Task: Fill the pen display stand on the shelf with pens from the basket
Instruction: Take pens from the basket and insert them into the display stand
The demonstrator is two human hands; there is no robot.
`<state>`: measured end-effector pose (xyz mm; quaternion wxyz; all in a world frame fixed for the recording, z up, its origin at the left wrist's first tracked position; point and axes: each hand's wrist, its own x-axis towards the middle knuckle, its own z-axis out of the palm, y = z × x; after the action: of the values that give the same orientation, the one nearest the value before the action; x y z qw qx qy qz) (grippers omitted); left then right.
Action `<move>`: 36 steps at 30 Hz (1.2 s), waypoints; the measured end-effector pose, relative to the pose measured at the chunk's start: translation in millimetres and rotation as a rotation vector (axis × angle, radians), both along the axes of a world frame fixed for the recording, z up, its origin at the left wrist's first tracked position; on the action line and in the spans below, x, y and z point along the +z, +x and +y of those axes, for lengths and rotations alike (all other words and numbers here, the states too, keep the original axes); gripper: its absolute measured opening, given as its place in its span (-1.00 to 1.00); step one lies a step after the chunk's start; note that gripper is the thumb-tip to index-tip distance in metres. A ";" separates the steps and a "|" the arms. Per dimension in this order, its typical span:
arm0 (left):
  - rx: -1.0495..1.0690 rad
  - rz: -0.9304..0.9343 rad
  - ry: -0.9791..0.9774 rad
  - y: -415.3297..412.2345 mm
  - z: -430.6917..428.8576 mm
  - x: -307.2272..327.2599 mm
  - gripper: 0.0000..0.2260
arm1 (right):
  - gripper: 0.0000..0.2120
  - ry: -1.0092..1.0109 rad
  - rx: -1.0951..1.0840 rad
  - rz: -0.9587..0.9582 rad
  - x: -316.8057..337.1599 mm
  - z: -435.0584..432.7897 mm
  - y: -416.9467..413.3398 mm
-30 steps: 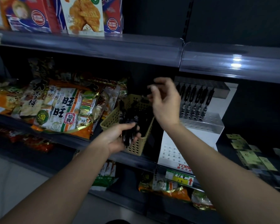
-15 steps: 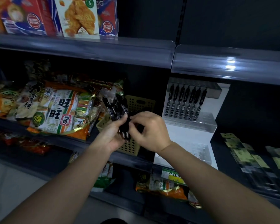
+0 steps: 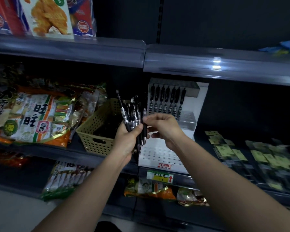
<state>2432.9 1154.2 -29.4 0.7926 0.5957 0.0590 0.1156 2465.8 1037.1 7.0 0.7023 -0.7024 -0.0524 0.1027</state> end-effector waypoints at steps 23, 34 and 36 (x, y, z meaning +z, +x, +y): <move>-0.202 0.087 -0.229 13.1 -109.3 -21.9 -0.86 | -0.93 0.191 -0.504 -0.020 4.5 -122.5 66.3; -0.265 0.108 -0.223 15.8 -104.3 -20.8 -0.91 | -0.90 0.278 -0.659 -0.097 -2.5 -110.7 98.0; -0.269 0.109 -0.217 15.9 -104.0 -20.6 -0.91 | -0.86 0.251 -0.680 -0.128 -5.6 -108.3 102.7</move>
<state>2448.8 1050.2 -50.0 0.8562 0.5147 0.0339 -0.0310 2568.5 928.9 1.4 0.7724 -0.5931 0.1279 -0.1879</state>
